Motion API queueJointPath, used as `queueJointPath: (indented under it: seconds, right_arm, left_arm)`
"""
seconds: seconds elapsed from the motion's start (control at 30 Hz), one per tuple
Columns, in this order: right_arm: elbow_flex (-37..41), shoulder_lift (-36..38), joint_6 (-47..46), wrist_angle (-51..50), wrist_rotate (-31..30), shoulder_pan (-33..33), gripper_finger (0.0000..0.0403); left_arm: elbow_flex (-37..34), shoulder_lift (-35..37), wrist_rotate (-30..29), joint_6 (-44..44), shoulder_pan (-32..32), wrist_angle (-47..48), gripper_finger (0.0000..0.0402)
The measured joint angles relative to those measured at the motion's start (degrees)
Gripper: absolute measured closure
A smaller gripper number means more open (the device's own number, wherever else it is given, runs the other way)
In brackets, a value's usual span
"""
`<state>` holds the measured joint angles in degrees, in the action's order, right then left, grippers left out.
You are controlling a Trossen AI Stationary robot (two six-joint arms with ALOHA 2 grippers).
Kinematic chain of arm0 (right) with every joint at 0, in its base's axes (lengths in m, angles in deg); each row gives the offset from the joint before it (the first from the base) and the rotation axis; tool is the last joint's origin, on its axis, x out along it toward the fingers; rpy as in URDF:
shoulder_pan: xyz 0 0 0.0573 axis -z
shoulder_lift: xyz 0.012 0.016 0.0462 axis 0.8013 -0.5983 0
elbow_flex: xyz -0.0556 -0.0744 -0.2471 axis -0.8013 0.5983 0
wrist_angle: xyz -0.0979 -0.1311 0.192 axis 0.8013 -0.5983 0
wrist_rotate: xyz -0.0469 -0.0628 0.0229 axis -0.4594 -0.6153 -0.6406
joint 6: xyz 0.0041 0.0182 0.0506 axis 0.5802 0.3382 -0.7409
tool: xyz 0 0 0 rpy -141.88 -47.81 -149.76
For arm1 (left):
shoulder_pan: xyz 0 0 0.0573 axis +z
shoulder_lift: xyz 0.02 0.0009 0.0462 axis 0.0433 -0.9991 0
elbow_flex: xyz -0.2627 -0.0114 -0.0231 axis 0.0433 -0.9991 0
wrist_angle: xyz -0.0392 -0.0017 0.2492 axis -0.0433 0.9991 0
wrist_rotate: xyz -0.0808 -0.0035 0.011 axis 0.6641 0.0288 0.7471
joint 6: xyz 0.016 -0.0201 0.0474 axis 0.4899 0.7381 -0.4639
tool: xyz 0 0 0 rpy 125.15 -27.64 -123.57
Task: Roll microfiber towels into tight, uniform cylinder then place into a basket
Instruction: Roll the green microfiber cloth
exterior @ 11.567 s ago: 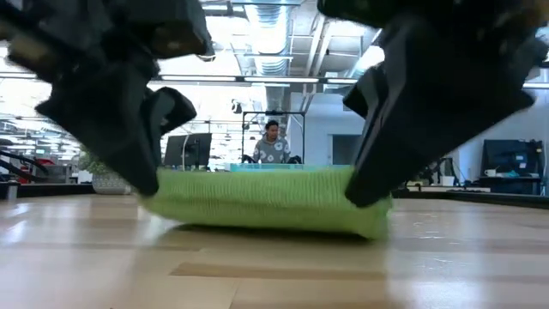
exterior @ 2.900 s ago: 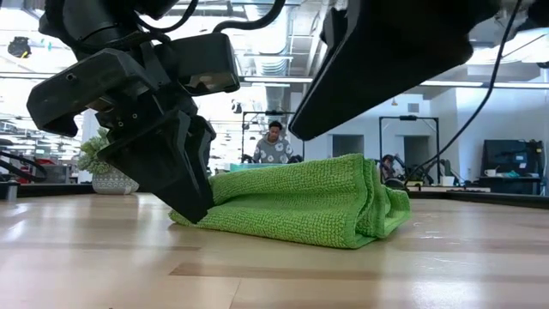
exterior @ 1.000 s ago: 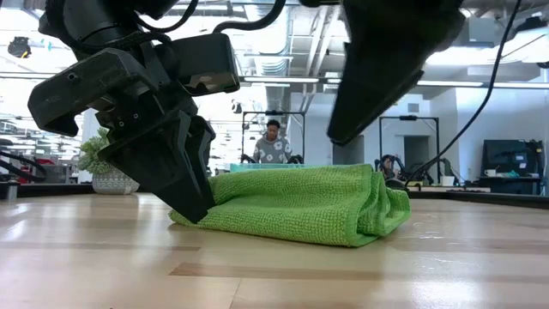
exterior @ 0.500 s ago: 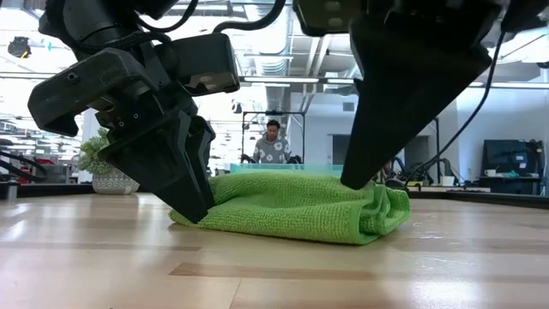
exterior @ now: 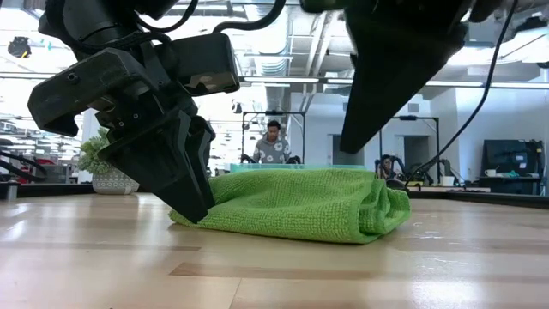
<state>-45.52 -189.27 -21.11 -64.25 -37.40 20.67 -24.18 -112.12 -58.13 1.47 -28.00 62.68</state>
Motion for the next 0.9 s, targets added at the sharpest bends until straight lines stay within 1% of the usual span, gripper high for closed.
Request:
queueJointPath:
  seconds: [0.1,0.27,0.5,0.63,0.77,0.83,0.9]
  right_arm:
    - [0.1,0.0,0.0,0.4,-2.2,-0.9,0.0164]
    - [2.3,-0.5,-0.7,3.1,-1.9,-1.1,0.0163]
    - [2.4,-0.6,-1.8,4.0,-1.9,0.2,0.0163]
    - [2.6,-2.6,-1.8,5.1,-0.2,0.5,0.0163]
    - [2.4,-3.1,-1.8,5.7,0.1,0.4,0.0164]
    - [2.5,-3.3,-2.0,5.8,0.3,0.4,0.0169]
    - [2.4,-3.2,-2.2,6.0,0.3,0.4,0.0184]
  left_arm:
    - [0.0,0.0,0.0,0.0,0.0,0.0,0.0274]
    - [0.0,0.0,0.0,0.0,0.0,0.0,0.0274]
    - [0.0,0.0,0.0,0.0,0.0,0.0,0.0274]
    - [0.0,0.0,-0.1,0.0,0.0,0.0,0.0274]
    - [0.0,0.0,-0.1,0.0,0.0,0.1,0.0274]
    - [0.0,0.0,-0.1,0.0,0.0,0.1,0.0274]
    - [0.0,0.0,-0.2,0.0,0.0,0.0,0.0274]
